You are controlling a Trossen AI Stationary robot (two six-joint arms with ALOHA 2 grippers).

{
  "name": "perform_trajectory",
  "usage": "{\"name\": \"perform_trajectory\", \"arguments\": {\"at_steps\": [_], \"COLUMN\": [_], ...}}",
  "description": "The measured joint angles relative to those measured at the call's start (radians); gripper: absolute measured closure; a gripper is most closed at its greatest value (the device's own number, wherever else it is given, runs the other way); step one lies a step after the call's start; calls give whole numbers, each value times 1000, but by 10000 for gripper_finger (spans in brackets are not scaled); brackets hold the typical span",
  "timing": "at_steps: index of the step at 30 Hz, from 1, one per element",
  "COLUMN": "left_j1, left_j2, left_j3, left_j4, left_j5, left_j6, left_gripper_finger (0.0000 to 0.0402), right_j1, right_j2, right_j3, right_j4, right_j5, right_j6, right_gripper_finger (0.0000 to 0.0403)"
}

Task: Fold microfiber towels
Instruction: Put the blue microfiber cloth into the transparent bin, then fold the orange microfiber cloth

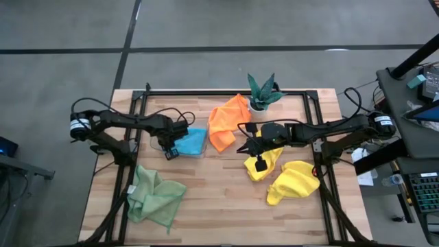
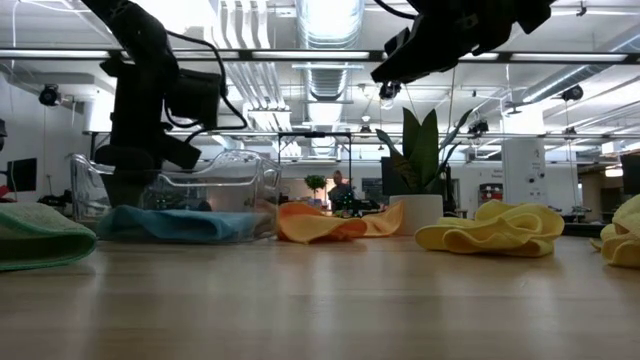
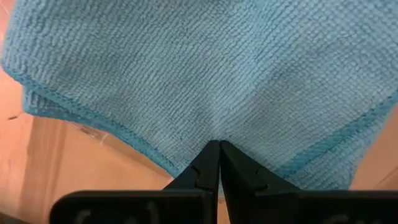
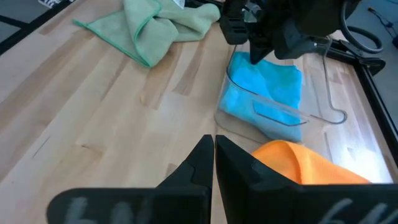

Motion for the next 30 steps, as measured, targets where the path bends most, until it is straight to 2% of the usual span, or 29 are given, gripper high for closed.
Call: {"name": "perform_trajectory", "arguments": {"at_steps": [13, 18, 25, 30], "left_j1": [-5, -59, -225, -342], "left_j2": [-102, -194, -287, -308], "left_j3": [108, 119, 117, 117], "left_j4": [-2, 104, 324, 441], "left_j5": [-14, -37, -190, -357], "left_j6": [-3, -16, -12, -1], "left_gripper_finger": [402, 402, 402, 402], "right_j1": [0, 0, 0, 0], "right_j2": [0, 0, 0, 39], "right_j3": [-2, -15, -70, -94], "right_j4": [-6, -32, 3, 103], "right_j5": [0, 4, 19, 36], "right_j6": [37, 96, 160, 168], "right_gripper_finger": [394, 394, 391, 351]}}
